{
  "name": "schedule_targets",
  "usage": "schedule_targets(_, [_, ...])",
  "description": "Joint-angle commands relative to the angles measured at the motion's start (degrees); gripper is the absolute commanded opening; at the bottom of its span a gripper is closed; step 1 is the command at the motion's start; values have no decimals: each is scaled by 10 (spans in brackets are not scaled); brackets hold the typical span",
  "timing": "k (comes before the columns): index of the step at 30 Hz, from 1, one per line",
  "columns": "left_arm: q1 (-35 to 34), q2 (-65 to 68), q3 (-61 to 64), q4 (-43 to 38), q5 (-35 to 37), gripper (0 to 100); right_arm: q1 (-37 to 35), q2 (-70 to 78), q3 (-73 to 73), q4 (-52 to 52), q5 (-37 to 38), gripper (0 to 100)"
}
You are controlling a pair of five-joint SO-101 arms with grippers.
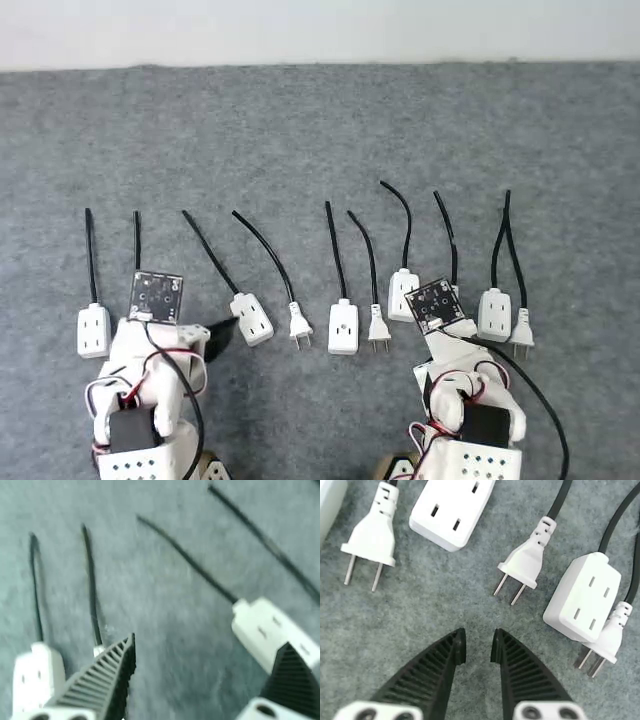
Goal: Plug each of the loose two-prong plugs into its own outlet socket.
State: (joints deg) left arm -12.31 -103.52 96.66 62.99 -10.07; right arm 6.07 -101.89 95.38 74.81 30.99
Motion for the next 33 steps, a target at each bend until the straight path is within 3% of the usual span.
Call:
schedule_targets(1, [0,-7,-13,-67,6,414,-7,-4,12,3,10,94])
schedule_targets(9, [16,-6,-172,-11,-26,414,-6,-4,12,-18,10,94])
schedule_targets(13, [64,-5,-250,74,-48,414,-7,-4,12,-39,11,95])
schedule_targets(18, [92,-4,-264,93,-92,414,-5,-4,-3,-73,11,95])
schedule_targets(27, [92,-4,-293,102,-116,414,2,0,-182,13,33,95])
schedule_targets(33, [88,10,-396,143,-124,414,65,2,-365,61,76,95])
